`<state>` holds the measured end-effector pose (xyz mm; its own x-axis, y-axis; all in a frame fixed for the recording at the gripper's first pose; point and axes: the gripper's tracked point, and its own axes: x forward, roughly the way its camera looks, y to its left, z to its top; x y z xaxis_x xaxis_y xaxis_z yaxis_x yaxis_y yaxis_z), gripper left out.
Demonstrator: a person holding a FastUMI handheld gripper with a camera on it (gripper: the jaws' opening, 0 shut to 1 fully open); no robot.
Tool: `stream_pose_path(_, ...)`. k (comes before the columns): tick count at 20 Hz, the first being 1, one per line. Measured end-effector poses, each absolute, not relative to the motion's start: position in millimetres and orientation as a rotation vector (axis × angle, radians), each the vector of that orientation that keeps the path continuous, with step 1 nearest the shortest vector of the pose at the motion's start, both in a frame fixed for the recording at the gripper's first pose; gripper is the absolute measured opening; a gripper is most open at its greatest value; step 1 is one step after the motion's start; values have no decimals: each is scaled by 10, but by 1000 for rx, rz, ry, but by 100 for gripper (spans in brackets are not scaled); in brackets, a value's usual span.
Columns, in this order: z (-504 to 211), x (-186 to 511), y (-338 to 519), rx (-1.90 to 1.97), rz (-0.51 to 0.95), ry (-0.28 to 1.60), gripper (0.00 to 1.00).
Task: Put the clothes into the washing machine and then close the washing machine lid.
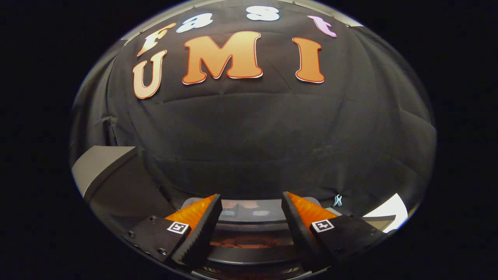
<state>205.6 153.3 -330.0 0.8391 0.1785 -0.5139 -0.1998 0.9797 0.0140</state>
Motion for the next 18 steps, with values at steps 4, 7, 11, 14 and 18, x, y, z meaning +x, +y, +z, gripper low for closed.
stream_pose_path(4, -3616, 1835, 1529, -22, 225, 606, 99)
stream_pose_path(7, -3913, 1602, 1504, -18, 230, 650, 99)
stream_pose_path(11, -4246, 1273, 1404, -32, 230, 708, 98)
stream_pose_path(14, -4309, 1250, 1337, -21, 211, 720, 98)
stream_pose_path(18, -4268, 1274, 1251, -26, 201, 723, 98)
